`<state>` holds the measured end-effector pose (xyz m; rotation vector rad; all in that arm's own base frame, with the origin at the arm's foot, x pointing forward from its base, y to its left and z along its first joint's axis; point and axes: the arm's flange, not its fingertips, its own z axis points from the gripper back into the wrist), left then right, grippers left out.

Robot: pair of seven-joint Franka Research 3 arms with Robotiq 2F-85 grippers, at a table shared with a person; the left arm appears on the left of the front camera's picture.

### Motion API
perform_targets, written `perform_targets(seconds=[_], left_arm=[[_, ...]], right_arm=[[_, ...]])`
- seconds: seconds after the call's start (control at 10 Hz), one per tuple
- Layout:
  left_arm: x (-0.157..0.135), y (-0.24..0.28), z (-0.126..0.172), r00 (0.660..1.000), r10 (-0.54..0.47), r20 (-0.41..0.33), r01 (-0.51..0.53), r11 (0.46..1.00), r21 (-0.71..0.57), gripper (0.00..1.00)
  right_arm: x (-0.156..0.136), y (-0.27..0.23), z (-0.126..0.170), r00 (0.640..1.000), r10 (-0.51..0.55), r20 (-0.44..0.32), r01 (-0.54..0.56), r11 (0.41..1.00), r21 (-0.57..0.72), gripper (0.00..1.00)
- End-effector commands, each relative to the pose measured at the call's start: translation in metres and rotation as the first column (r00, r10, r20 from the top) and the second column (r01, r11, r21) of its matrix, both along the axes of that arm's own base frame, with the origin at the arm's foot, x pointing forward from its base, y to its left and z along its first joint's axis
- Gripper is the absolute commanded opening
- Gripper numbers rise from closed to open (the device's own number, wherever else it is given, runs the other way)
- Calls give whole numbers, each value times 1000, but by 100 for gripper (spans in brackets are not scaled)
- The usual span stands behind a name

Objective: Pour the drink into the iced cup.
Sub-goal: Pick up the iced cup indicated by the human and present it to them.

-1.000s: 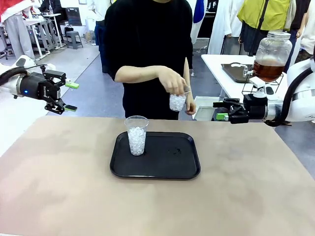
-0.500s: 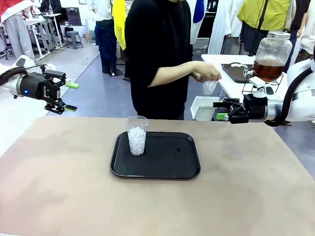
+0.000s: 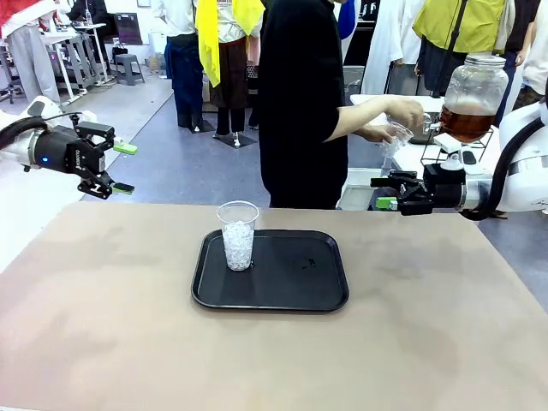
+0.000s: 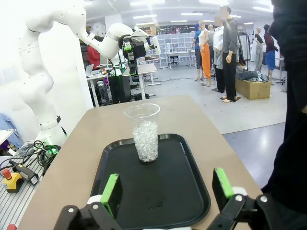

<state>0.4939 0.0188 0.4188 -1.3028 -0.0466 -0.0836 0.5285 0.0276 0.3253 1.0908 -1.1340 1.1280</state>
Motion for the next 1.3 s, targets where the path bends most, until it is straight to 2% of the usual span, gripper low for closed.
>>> perform_targets(seconds=[0.0, 1.2], left_arm=[[-2, -1, 1, 1000, 7, -6, -7, 1000, -5, 100], [-2, -1, 1, 1000, 7, -6, -7, 1000, -5, 100]], right_arm=[[-1, -2, 2, 1000, 5, -13, -5, 1000, 10, 100], [-1, -2, 2, 1000, 5, -13, -5, 1000, 10, 100]])
